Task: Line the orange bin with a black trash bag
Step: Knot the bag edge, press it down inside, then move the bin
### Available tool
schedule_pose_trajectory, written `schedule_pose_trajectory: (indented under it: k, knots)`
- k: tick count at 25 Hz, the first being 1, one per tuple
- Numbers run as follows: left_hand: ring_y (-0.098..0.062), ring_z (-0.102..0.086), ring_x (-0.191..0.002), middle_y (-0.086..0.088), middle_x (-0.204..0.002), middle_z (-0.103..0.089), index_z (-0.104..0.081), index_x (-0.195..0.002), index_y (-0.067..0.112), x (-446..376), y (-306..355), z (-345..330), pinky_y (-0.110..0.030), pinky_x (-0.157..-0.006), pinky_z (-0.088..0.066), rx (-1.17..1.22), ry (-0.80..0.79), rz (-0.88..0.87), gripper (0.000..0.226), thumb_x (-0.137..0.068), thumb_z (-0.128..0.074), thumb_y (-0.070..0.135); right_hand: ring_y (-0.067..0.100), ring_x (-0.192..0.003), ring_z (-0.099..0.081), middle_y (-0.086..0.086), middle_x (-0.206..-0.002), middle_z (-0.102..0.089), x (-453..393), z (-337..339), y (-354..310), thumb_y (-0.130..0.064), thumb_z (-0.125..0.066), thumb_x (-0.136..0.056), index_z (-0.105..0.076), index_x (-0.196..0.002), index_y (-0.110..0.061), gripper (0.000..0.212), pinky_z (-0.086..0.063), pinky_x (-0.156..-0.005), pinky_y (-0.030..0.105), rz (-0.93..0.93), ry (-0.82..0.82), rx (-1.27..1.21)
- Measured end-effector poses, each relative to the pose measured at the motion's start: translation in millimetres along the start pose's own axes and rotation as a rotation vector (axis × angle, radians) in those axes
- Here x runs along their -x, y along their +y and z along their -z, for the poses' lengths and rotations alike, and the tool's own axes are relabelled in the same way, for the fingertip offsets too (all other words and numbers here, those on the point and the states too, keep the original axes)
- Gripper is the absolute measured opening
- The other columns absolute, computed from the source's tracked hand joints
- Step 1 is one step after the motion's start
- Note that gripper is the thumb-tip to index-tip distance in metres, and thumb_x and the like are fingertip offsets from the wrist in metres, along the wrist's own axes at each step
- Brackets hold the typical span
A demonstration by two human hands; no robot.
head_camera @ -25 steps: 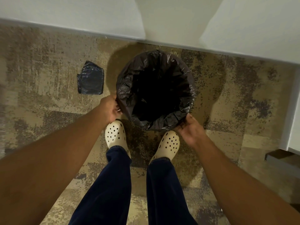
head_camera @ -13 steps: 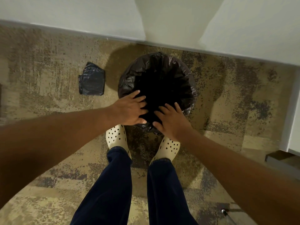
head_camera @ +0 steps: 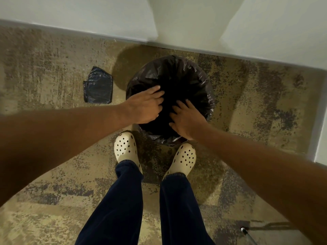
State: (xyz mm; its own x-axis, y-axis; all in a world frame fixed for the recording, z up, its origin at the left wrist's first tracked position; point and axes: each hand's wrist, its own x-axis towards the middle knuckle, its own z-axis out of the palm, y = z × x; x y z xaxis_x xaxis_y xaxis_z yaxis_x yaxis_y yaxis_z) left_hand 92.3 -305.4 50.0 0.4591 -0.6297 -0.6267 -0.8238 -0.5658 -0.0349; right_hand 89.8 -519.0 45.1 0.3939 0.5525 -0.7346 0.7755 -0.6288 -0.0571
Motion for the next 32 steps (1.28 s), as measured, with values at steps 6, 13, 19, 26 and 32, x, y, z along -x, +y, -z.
schedule_pose_trajectory:
  k: [6, 13, 19, 26, 32]
  knots:
    - [-0.031, 0.015, -0.168, -0.001, -0.183, 0.0, -0.008, -0.173, 0.027, -23, -40, -9, -0.055, -0.132, 0.018, -0.23, -0.365, 0.17, 0.082, -0.105, -0.012, 0.073, 0.034, -0.164, 0.015, 0.004, -0.18, 0.0, -38, 20, 61, -0.076, -0.015, -0.101, -0.007, -0.17, -0.032, 0.082, 0.018, -0.127, 0.061, -0.089, -0.216, 0.41]
    - [-0.036, -0.015, -0.167, -0.014, -0.174, -0.035, -0.047, -0.161, 0.019, -15, -29, 2, -0.059, -0.135, 0.005, -0.192, -0.228, 0.073, 0.059, -0.112, -0.034, 0.049, 0.039, -0.165, -0.001, 0.016, -0.177, -0.016, -21, 15, 64, -0.064, -0.019, -0.107, -0.016, -0.169, -0.016, 0.079, 0.011, -0.13, 0.059, -0.022, -0.123, 0.543]
    - [-0.026, -0.001, -0.169, 0.002, -0.183, -0.01, -0.016, -0.171, 0.039, -30, 5, -1, -0.054, -0.136, -0.001, 0.529, -0.402, 0.01, 0.073, -0.106, -0.014, 0.072, 0.032, -0.166, -0.002, 0.009, -0.178, -0.013, -65, 30, 57, -0.035, -0.029, -0.111, -0.024, -0.168, -0.022, 0.059, -0.003, -0.133, 0.053, 0.148, -0.027, 0.334]
    - [-0.028, -0.023, -0.164, -0.002, -0.173, -0.037, -0.035, -0.167, 0.031, -21, 17, -30, -0.056, -0.134, -0.011, 0.463, -0.496, 0.032, 0.078, -0.105, -0.013, 0.074, 0.035, -0.16, -0.025, 0.016, -0.173, -0.026, -92, 48, 79, -0.016, -0.044, -0.106, -0.026, -0.166, -0.008, 0.063, -0.025, -0.13, 0.046, 0.051, 0.003, -0.046]
    - [-0.027, -0.039, -0.157, -0.004, -0.164, -0.052, -0.047, -0.161, 0.025, -12, 33, -23, -0.047, -0.131, -0.024, 0.754, -0.304, -0.092, 0.09, -0.1, -0.012, 0.081, 0.036, -0.163, -0.017, 0.009, -0.174, -0.028, -22, 11, 8, -0.066, -0.026, -0.103, -0.026, -0.167, -0.022, 0.077, -0.012, -0.131, 0.057, 0.045, -0.059, -0.172]
